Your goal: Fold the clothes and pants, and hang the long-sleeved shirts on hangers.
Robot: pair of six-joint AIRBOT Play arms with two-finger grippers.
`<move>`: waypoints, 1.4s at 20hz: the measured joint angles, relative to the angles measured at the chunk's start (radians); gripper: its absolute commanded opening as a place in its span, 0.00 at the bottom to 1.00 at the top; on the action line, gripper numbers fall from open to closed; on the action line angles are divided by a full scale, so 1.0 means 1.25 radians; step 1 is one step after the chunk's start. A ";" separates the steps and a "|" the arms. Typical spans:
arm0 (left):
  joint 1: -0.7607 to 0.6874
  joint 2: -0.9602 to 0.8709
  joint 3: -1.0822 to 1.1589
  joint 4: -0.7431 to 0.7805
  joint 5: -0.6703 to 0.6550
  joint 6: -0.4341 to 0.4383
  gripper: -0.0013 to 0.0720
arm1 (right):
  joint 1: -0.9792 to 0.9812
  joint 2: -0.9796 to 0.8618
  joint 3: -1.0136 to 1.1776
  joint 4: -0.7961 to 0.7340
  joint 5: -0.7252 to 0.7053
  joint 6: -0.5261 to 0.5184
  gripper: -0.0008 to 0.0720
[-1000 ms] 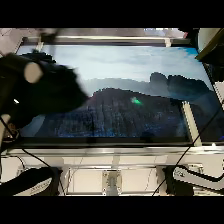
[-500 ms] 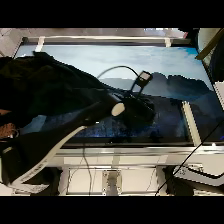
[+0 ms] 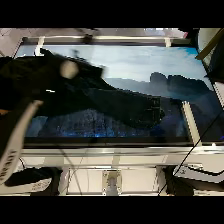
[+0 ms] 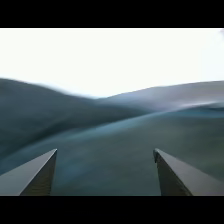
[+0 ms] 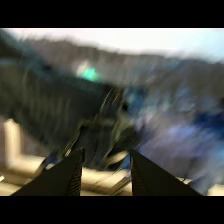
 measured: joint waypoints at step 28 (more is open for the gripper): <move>0.499 0.164 -0.561 -0.282 0.178 -0.048 0.95 | 0.105 0.177 -0.622 0.314 -0.350 -0.204 0.07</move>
